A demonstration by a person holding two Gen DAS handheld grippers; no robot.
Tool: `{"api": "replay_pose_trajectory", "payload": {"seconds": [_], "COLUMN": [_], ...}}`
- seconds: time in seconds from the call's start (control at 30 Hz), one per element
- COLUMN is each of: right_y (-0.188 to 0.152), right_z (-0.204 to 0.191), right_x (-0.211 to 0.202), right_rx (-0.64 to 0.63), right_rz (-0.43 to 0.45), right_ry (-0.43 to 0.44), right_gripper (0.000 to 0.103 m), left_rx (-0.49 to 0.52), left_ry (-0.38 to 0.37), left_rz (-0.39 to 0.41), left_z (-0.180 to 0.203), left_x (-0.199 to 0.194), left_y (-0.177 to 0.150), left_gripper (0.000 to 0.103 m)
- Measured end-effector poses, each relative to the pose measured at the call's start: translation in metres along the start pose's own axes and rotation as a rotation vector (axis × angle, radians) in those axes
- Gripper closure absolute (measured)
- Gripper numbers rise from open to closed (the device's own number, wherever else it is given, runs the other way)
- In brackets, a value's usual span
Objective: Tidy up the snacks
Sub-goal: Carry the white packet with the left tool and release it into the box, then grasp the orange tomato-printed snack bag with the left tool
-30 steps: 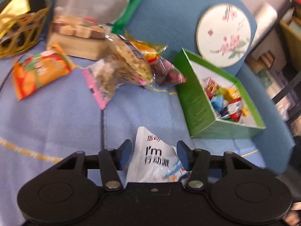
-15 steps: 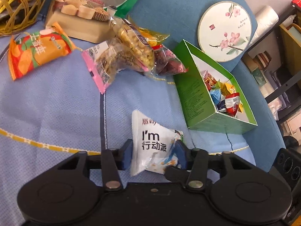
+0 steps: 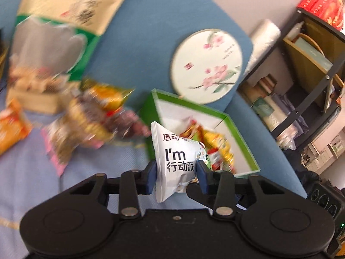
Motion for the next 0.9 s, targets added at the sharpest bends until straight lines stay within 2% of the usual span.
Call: {"api": "replay_pose_trajectory", "payload": {"seconds": [0.17,0.3,0.57,0.63,0.67,0.73,0.9], "right_y": [0.026,0.041,0.048,0.043,0.041,0.040,0.036], "right_z": [0.020,0.033,0.051,0.051,0.051,0.052,0.042], "right_x": [-0.003,-0.001,0.012,0.015,0.017,0.019,0.005], "right_rx": [0.007,0.026,-0.038,-0.074,-0.098,-0.119,-0.136], "right_rz": [0.094,0.132,0.141,0.166,0.168,0.148,0.189], "right_ry": [-0.052,-0.082,-0.155,-0.216,-0.243,-0.269,-0.237], "right_gripper": [0.058,0.058,0.059,0.058,0.046,0.036,0.031], "left_rx": [0.038,0.082,0.099,0.096,0.088,0.062,0.054], "left_ry": [-0.024,-0.028,0.001,0.022,0.033,0.059,0.101], "left_rz": [0.027,0.024,-0.001,-0.011,-0.017,-0.012,-0.033], "left_z": [0.019,0.030,0.030,0.026,0.024,0.020,0.008], "left_x": [0.029,0.050,0.083,0.089,0.090,0.088,0.065], "left_y": [0.031,0.050,0.053,0.050,0.048,0.043,0.027], "left_gripper": [0.058,0.059,0.058,0.034,0.003,0.000,0.000]}}
Point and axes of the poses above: each gripper's, at about its wrist camera, not at the fingertips, and x roughly the way its jaws point, z to its right, y to its top, the point moved 2 cm from there along x, roughly the way its jaws point, and after that the axes turned 14 degrees about x, right-handed, at the moved point
